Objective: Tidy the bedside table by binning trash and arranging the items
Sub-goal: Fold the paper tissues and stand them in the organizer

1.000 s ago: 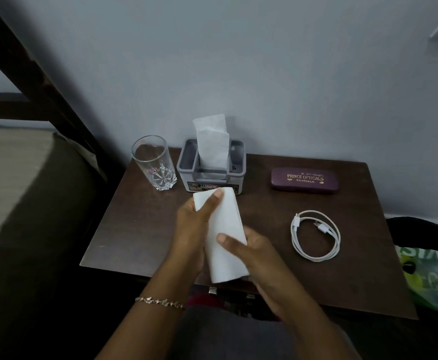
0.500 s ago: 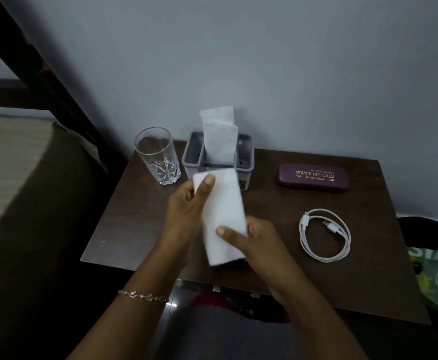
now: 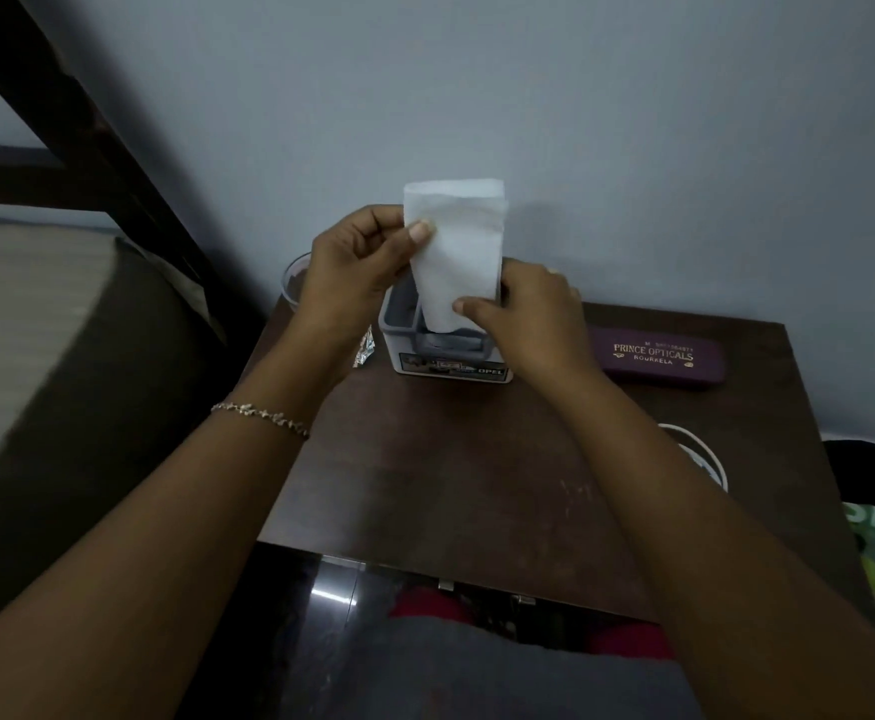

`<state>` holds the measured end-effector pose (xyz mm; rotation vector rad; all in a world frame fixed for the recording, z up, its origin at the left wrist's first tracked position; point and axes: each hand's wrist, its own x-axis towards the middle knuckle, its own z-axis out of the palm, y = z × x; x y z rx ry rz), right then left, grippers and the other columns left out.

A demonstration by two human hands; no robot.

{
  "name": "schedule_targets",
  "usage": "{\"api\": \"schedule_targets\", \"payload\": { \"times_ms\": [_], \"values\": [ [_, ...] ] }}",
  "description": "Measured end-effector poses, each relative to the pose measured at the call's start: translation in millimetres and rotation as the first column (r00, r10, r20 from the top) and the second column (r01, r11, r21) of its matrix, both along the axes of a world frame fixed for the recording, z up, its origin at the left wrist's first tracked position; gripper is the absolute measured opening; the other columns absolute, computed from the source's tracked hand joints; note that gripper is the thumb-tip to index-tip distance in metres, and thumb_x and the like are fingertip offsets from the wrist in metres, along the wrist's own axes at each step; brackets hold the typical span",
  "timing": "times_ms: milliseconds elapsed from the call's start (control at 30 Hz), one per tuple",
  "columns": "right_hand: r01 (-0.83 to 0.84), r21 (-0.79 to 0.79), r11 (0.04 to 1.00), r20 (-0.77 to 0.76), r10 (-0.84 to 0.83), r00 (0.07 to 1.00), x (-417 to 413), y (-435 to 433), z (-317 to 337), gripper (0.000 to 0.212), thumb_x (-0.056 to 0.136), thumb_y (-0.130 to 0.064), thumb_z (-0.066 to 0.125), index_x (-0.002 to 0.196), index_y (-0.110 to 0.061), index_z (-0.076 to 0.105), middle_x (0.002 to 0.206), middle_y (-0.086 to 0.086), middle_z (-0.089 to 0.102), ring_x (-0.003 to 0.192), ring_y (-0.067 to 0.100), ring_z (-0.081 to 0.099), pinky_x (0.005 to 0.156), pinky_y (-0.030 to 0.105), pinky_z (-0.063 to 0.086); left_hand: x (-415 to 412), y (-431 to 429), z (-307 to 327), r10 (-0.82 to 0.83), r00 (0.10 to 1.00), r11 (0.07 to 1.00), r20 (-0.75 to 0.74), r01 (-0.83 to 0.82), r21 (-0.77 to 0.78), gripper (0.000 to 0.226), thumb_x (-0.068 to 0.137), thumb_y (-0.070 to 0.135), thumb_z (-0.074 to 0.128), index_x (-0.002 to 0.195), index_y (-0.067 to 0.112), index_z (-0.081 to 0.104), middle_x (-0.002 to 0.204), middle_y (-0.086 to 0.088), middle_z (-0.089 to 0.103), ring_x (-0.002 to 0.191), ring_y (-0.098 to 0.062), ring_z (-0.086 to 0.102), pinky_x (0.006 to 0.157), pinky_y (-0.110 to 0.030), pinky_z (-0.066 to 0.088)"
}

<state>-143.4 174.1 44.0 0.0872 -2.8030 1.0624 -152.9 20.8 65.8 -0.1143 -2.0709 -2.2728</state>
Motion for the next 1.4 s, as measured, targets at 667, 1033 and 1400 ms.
{"api": "schedule_targets", "payload": {
  "times_ms": [667, 1033, 1400],
  "values": [
    [-0.099, 0.055, 0.994, 0.112, 0.093, 0.989, -15.2, 9.6, -14.6, 0.042, 0.075, -0.046, 0.069, 0.112, -0.027, 0.062, 0.108, 0.0, 0.068, 0.096, 0.022, 0.063, 0.072, 0.032, 0.048, -8.7, -0.3, -35.3, 0.068, 0.998, 0.992, -0.014, -0.07, -0.101, 0.006, 0.087, 0.01, 0.061, 0.089, 0.014, 0.064, 0.094, -0.003, 0.069, 0.088, -0.01, 0.067, 0.075, -0.021, 0.054],
    [-0.052, 0.061, 0.997, 0.096, 0.046, 0.994, -17.9, 8.6, -25.4, 0.032, 0.078, -0.043, 0.067, 0.1, -0.02, 0.066, 0.097, 0.002, 0.07, 0.089, 0.024, 0.064, 0.074, 0.037, 0.052, -10.4, 2.0, -45.9, 0.159, 0.987, 0.966, -0.015, -0.159, -0.202, 0.008, 0.083, 0.007, 0.065, 0.09, 0.012, 0.067, 0.086, 0.002, 0.069, 0.08, -0.004, 0.066, 0.073, -0.017, 0.053],
    [0.029, -0.133, 0.991, -0.072, -0.038, 0.997, -16.1, 6.4, -32.3, 0.032, 0.079, -0.036, 0.068, 0.103, -0.015, 0.062, 0.103, 0.002, 0.065, 0.092, 0.022, 0.06, 0.078, 0.039, 0.051, -12.1, 16.4, -42.5, 0.217, 0.976, 0.919, -0.004, -0.206, -0.336, 0.031, 0.092, 0.017, 0.055, 0.121, 0.009, 0.051, 0.111, 0.001, 0.06, 0.096, 0.001, 0.057, 0.085, -0.016, 0.047]
  ]
}}
